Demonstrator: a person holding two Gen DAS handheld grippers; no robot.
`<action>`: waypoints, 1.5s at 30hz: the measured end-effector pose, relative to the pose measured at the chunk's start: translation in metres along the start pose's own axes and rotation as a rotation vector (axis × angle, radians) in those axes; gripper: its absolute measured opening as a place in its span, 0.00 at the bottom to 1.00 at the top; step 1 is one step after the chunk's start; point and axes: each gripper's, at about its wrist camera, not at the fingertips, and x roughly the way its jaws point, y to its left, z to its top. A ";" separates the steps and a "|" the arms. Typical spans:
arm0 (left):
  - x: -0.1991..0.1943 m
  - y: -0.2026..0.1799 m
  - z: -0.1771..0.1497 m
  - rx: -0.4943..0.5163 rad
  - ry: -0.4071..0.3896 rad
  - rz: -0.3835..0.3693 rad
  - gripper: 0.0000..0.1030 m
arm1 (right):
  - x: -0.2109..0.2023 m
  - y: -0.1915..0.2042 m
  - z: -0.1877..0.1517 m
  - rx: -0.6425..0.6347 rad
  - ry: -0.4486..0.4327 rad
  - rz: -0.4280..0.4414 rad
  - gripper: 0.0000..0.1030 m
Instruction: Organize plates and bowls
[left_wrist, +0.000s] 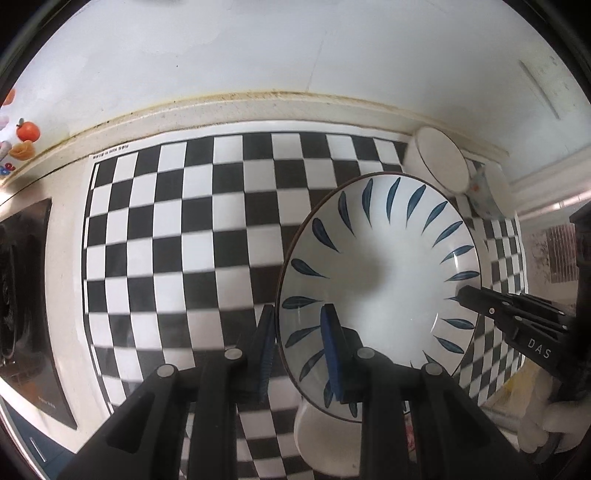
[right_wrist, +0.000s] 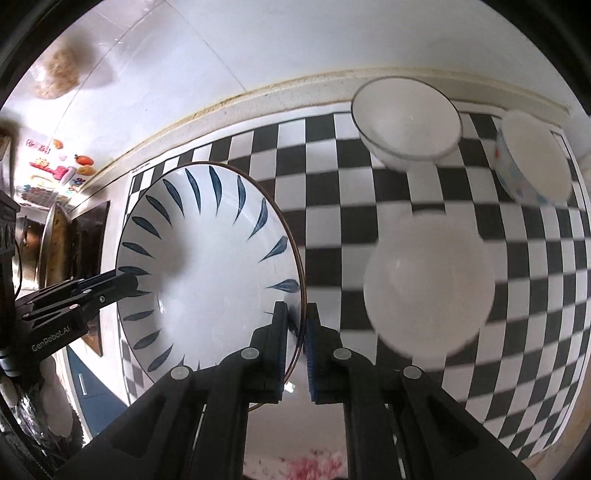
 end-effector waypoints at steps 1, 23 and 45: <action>-0.002 -0.002 -0.005 0.006 0.000 0.002 0.21 | -0.003 0.000 -0.008 0.003 -0.001 0.002 0.10; 0.021 -0.034 -0.097 0.059 0.127 0.024 0.21 | 0.007 -0.026 -0.127 0.046 0.089 0.015 0.10; 0.078 -0.061 -0.113 0.116 0.253 0.103 0.21 | 0.050 -0.035 -0.140 0.056 0.185 -0.029 0.10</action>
